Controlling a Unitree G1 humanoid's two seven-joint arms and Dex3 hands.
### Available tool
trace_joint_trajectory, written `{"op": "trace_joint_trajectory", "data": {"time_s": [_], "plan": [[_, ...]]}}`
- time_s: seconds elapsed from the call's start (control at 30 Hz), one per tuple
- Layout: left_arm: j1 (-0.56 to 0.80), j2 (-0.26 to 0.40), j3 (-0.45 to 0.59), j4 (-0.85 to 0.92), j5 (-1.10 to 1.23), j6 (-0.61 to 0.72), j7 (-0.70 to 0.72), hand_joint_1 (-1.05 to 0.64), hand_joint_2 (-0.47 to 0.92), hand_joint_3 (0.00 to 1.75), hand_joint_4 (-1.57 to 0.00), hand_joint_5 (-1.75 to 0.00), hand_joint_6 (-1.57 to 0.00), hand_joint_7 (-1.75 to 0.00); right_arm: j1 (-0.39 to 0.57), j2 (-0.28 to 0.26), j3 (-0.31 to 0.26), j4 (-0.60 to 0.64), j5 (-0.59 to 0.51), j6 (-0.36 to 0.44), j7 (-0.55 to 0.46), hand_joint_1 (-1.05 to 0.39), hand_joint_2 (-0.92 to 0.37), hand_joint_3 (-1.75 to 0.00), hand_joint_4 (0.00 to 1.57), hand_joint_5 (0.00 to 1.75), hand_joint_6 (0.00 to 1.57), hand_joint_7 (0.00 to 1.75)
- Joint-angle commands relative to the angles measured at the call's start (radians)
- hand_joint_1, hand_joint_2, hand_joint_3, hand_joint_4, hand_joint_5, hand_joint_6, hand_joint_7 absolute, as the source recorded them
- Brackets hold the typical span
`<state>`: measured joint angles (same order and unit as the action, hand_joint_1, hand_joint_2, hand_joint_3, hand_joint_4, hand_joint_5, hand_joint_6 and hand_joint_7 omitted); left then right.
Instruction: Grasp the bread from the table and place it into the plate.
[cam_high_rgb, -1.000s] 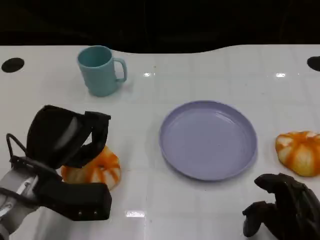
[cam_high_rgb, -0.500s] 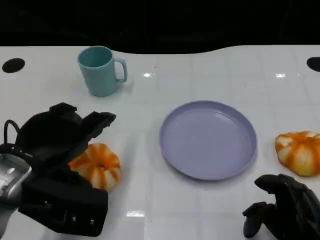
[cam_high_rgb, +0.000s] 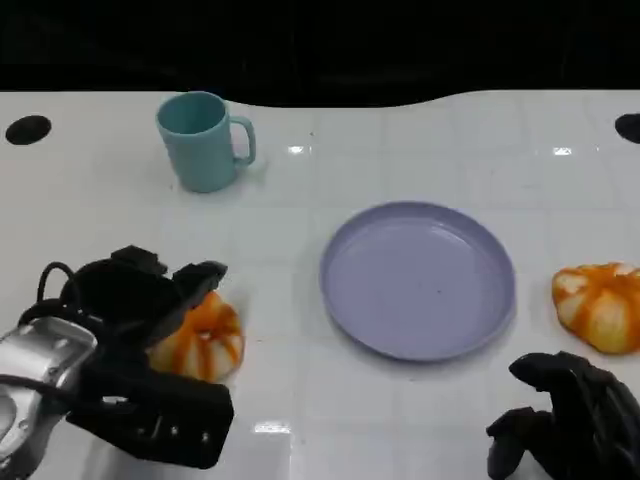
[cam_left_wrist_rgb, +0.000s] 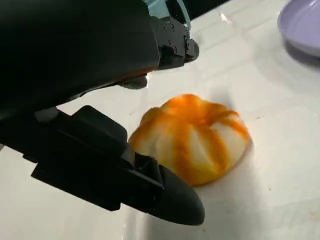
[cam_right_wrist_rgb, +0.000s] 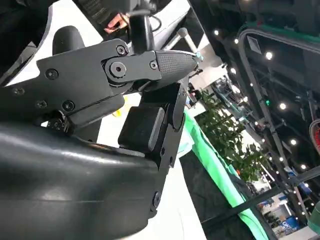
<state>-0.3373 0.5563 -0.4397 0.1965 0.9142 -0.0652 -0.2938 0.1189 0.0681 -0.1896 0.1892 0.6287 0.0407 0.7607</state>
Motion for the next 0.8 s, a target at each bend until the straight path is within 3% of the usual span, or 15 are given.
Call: {"op": "trace_joint_trajectory", "data": {"time_s": [0.03, 0.2, 0.3, 0.33, 0.37, 0.4, 0.43, 0.47, 0.57, 0.6, 0.67, 0.8], "plan": [[-0.053, -0.024, -0.027, 0.122, 0.011, -0.017, 0.056, -1.05, 0.86, 0.00, 0.00, -1.00, 0.00, 0.00, 0.004, -0.010, -0.007, -0.010, 0.007, -0.001, -0.006, -0.59, -0.92, -0.34, 1.57, 0.62, 1.57, 0.25], [-0.120, -0.074, -0.069, 0.335, 0.021, -0.057, 0.186, -1.05, 0.84, 0.00, 0.00, -1.10, 0.00, 0.00, 0.005, -0.011, -0.008, -0.010, 0.009, 0.003, -0.005, -0.59, -0.92, -0.33, 1.57, 0.62, 1.57, 0.25], [-0.143, -0.090, -0.081, 0.418, 0.016, -0.087, 0.251, -1.05, 0.85, 0.01, 0.00, -1.26, -0.04, -0.05, 0.008, -0.013, -0.007, -0.013, 0.009, 0.004, -0.005, -0.59, -0.92, -0.33, 1.57, 0.62, 1.57, 0.25], [-0.152, -0.096, -0.083, 0.450, 0.009, -0.100, 0.266, -1.03, 0.85, 0.02, 0.00, -1.36, -0.03, -0.22, 0.009, -0.012, -0.007, -0.016, 0.009, 0.005, -0.007, -0.59, -0.92, -0.33, 1.57, 0.61, 1.57, 0.25], [-0.160, -0.101, -0.086, 0.478, 0.004, -0.112, 0.281, -1.00, 0.61, 0.51, 0.00, -1.54, -0.01, -0.71, 0.011, -0.013, -0.007, -0.019, 0.008, 0.005, -0.009, -0.59, -0.92, -0.33, 1.57, 0.62, 1.57, 0.25], [-0.168, -0.105, -0.089, 0.504, 0.002, -0.123, 0.295, -0.99, 0.35, 0.99, 0.00, -1.61, -0.01, -0.91, 0.011, -0.014, -0.007, -0.019, 0.007, 0.004, -0.008, -0.59, -0.92, -0.33, 1.57, 0.62, 1.57, 0.26], [-0.175, -0.107, -0.094, 0.528, 0.001, -0.137, 0.314, -0.98, 0.20, 1.29, -0.02, -1.68, 0.00, -1.07, 0.011, -0.015, -0.006, -0.019, 0.005, 0.003, -0.008, -0.59, -0.92, -0.33, 1.57, 0.62, 1.57, 0.26], [-0.182, -0.109, -0.097, 0.551, 0.000, -0.152, 0.337, -0.95, 0.10, 1.51, -0.40, -1.72, 0.00, -1.25, 0.012, -0.016, -0.006, -0.021, 0.004, 0.006, -0.010, -0.60, -0.92, -0.33, 1.57, 0.62, 1.57, 0.26], [-0.203, -0.114, -0.110, 0.624, -0.005, -0.195, 0.394, -0.88, 0.07, 1.68, -1.05, -1.74, -0.01, -1.53, 0.013, -0.016, -0.005, -0.024, 0.007, 0.010, -0.012, -0.60, -0.92, -0.32, 1.57, 0.62, 1.57, 0.26], [-0.212, -0.116, -0.118, 0.653, -0.001, -0.208, 0.419, -0.86, 0.07, 1.69, -1.12, -1.74, -0.01, -1.56, 0.014, -0.017, -0.005, -0.025, 0.007, 0.010, -0.011, -0.59, -0.92, -0.32, 1.57, 0.62, 1.57, 0.26], [-0.226, -0.118, -0.133, 0.692, 0.002, -0.225, 0.453, -0.81, 0.14, 1.70, -1.16, -1.75, -0.19, -1.56, 0.014, -0.017, -0.005, -0.026, 0.006, 0.010, -0.011, -0.59, -0.92, -0.33, 1.57, 0.62, 1.57, 0.26], [-0.242, -0.121, -0.150, 0.730, -0.003, -0.240, 0.481, -0.80, 0.16, 1.71, -1.18, -1.75, -0.24, -1.55, 0.014, -0.018, -0.005, -0.026, 0.006, 0.010, -0.011, -0.59, -0.92, -0.33, 1.57, 0.62, 1.57, 0.25]]}}
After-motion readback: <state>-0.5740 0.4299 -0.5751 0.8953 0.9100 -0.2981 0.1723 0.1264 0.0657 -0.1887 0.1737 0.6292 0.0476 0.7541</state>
